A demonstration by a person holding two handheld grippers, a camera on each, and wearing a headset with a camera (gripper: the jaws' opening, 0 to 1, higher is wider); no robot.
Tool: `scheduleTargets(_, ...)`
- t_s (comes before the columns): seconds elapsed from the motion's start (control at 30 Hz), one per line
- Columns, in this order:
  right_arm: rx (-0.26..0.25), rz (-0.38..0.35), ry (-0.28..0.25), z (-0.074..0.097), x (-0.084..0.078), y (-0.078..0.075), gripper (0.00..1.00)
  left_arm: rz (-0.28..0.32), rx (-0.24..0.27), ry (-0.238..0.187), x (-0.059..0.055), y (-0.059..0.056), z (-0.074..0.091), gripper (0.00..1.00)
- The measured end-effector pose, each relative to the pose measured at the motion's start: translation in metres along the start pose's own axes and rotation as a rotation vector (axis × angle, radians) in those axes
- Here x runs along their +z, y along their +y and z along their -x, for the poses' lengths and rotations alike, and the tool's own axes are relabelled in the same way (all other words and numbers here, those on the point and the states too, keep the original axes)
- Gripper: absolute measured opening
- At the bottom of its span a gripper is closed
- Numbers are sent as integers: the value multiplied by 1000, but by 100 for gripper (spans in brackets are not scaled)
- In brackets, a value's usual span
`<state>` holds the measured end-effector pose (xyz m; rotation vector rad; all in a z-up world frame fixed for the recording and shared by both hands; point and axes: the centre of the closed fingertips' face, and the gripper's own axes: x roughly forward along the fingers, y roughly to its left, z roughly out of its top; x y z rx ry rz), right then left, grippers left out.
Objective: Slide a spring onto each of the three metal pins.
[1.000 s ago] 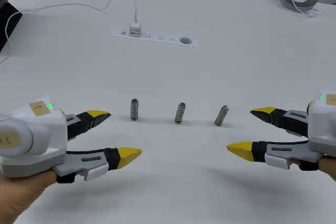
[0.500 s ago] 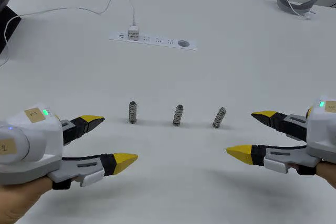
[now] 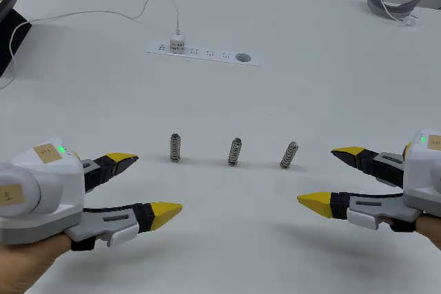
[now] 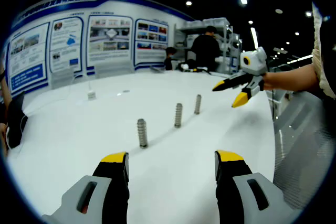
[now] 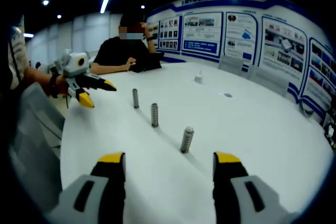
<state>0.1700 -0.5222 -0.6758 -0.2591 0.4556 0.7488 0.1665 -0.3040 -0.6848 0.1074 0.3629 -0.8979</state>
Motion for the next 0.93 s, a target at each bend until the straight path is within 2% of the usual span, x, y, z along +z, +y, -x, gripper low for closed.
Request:
scheduleTargets(0.47, -1, -9, 4, 0, -4, -3, 69, 5, 1, -3, 0, 0, -2, 67)
scheduleTargets(0.73, -9, -16, 20, 0, -8, -6, 68, 23, -4, 2, -7, -2, -3, 67)
scheduleTargets(0.93, -9, -15, 24, -1, -9, -6, 68, 32, -6, -1, -8, -2, -3, 66)
